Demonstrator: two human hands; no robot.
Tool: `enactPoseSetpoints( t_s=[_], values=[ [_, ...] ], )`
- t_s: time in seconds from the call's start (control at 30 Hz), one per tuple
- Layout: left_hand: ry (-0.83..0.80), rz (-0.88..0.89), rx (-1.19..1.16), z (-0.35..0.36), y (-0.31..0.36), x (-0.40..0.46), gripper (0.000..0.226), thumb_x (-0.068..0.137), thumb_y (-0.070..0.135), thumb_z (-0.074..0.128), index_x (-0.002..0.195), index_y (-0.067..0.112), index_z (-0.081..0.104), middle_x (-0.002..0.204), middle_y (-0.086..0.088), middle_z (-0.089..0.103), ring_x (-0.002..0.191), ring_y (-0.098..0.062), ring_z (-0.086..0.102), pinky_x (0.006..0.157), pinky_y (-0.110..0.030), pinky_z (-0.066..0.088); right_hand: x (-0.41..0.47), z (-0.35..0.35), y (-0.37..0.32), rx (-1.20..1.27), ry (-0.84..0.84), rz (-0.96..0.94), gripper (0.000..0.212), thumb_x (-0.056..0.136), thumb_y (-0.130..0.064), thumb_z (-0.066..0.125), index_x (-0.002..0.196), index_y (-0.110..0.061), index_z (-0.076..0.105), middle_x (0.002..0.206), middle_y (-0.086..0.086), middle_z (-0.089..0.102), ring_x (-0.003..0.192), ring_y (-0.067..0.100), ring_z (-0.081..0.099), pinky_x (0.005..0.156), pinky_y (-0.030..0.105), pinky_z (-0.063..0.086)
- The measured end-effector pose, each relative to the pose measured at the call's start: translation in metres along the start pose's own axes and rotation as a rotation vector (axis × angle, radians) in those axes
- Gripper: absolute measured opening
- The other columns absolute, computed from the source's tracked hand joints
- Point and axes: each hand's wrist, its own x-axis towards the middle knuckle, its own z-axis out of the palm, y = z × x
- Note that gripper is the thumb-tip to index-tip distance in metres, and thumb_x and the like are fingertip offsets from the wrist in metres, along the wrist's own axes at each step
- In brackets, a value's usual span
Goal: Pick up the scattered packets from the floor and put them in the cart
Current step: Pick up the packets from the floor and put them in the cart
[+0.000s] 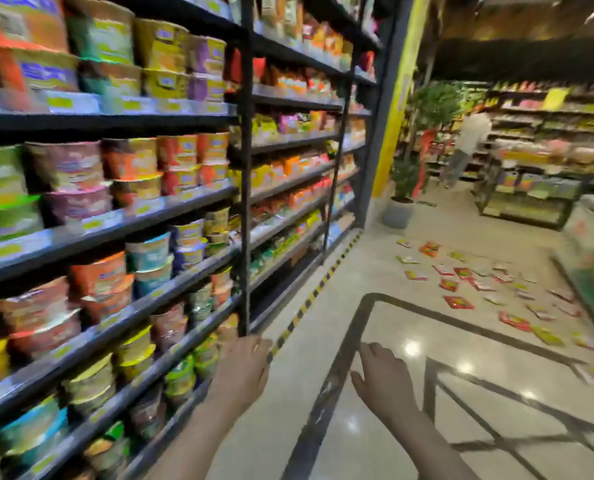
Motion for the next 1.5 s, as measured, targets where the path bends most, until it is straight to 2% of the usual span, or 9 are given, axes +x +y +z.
enactPoseSetpoints(
  t_s=[0.37, 0.57, 0.67, 0.8, 0.93, 1.1, 1.23, 1.4, 1.5],
  values=[
    [-0.037, 0.413, -0.274, 0.112, 0.205, 0.229, 0.044, 0.048, 0.032, 0.085, 0.090, 0.027, 0.071, 0.082, 0.010, 0.069, 0.067, -0.008, 0.066, 0.054, -0.025, 0.052, 0.035, -0.004, 0.256, -0.022, 0.033, 0.572, 0.043, 0.094, -0.033, 0.046, 0.135, -0.025, 0.037, 0.130, -0.003, 0.050, 0.119, 0.017, 0.050, 0.091, 0.030, 0.044],
    [-0.087, 0.585, -0.400, 0.161, 0.309, 0.350, 0.041, 0.088, 0.028, 0.058, 0.128, 0.023, 0.054, 0.127, 0.005, 0.056, 0.112, -0.016, 0.057, 0.094, -0.036, 0.045, 0.078, -0.003, 0.368, -0.007, 0.014, 0.798, 0.046, 0.094, -0.035, 0.045, 0.137, -0.024, 0.036, 0.130, -0.004, 0.051, 0.119, 0.016, 0.050, 0.090, 0.028, 0.043],
    [-0.111, 0.642, -0.472, 0.176, 0.358, 0.406, 0.041, 0.065, 0.025, 0.080, 0.104, 0.025, 0.068, 0.101, 0.005, 0.068, 0.085, -0.015, 0.067, 0.070, -0.032, 0.054, 0.098, -0.004, 0.420, -0.001, 0.032, 0.899, 0.045, 0.094, -0.036, 0.044, 0.137, -0.024, 0.037, 0.132, -0.003, 0.049, 0.122, 0.017, 0.048, 0.093, 0.030, 0.043],
    [-0.172, 0.720, -0.446, 0.208, 0.419, 0.469, 0.039, 0.077, 0.025, 0.070, 0.116, 0.022, 0.063, 0.113, 0.004, 0.064, 0.097, -0.018, 0.064, 0.080, -0.033, 0.050, 0.122, -0.001, 0.488, 0.010, 0.024, 0.999, 0.045, 0.095, -0.035, 0.044, 0.138, -0.025, 0.036, 0.135, -0.003, 0.048, 0.124, 0.016, 0.047, 0.095, 0.029, 0.041],
    [-0.201, 0.778, -0.449, 0.255, 0.484, 0.533, 0.051, 0.040, 0.027, 0.091, 0.087, 0.025, 0.071, 0.079, 0.008, 0.068, 0.063, -0.011, 0.066, 0.050, -0.026, 0.051, 0.153, 0.013, 0.576, 0.040, 0.014, 1.061, 0.046, 0.094, -0.034, 0.045, 0.138, -0.024, 0.037, 0.139, -0.003, 0.046, 0.127, 0.017, 0.045, 0.096, 0.030, 0.043],
    [-0.167, 0.794, -0.406, 0.297, 0.584, 0.639, 0.053, 0.037, 0.029, 0.089, 0.086, 0.026, 0.071, 0.079, 0.008, 0.069, 0.063, -0.011, 0.066, 0.050, -0.026, 0.051, 0.214, 0.011, 0.713, 0.058, 0.022, 1.067, 0.042, 0.093, -0.036, 0.046, 0.133, -0.024, 0.041, 0.131, -0.002, 0.051, 0.120, 0.017, 0.050, 0.089, 0.030, 0.046],
    [-0.222, 0.758, -0.467, 0.321, 0.662, 0.724, 0.043, 0.057, 0.027, 0.083, 0.098, 0.024, 0.071, 0.093, 0.005, 0.071, 0.078, -0.015, 0.069, 0.063, -0.031, 0.054, 0.266, 0.004, 0.818, 0.076, 0.006, 1.084, 0.043, 0.092, -0.032, 0.045, 0.134, -0.023, 0.040, 0.129, -0.001, 0.051, 0.118, 0.020, 0.050, 0.089, 0.031, 0.044],
    [-0.243, 0.751, -0.381, 0.357, 0.735, 0.813, 0.050, 0.037, 0.029, 0.091, 0.083, 0.025, 0.073, 0.079, 0.007, 0.070, 0.065, -0.013, 0.068, 0.051, -0.025, 0.053, 0.322, 0.005, 0.928, 0.102, -0.021, 1.119, 0.042, 0.092, -0.032, 0.047, 0.133, -0.023, 0.042, 0.128, 0.000, 0.052, 0.117, 0.019, 0.052, 0.092, 0.029, 0.044],
    [-0.330, 0.743, -0.391, 0.393, 0.775, 0.866, 0.044, 0.055, 0.024, 0.085, 0.097, 0.021, 0.071, 0.093, 0.001, 0.070, 0.082, -0.019, 0.069, 0.065, -0.030, 0.055, 0.357, 0.017, 0.993, 0.131, -0.031, 1.136, 0.042, 0.092, -0.032, 0.048, 0.132, -0.023, 0.042, 0.129, 0.000, 0.052, 0.115, 0.017, 0.053, 0.092, 0.030, 0.045]
  ],
)
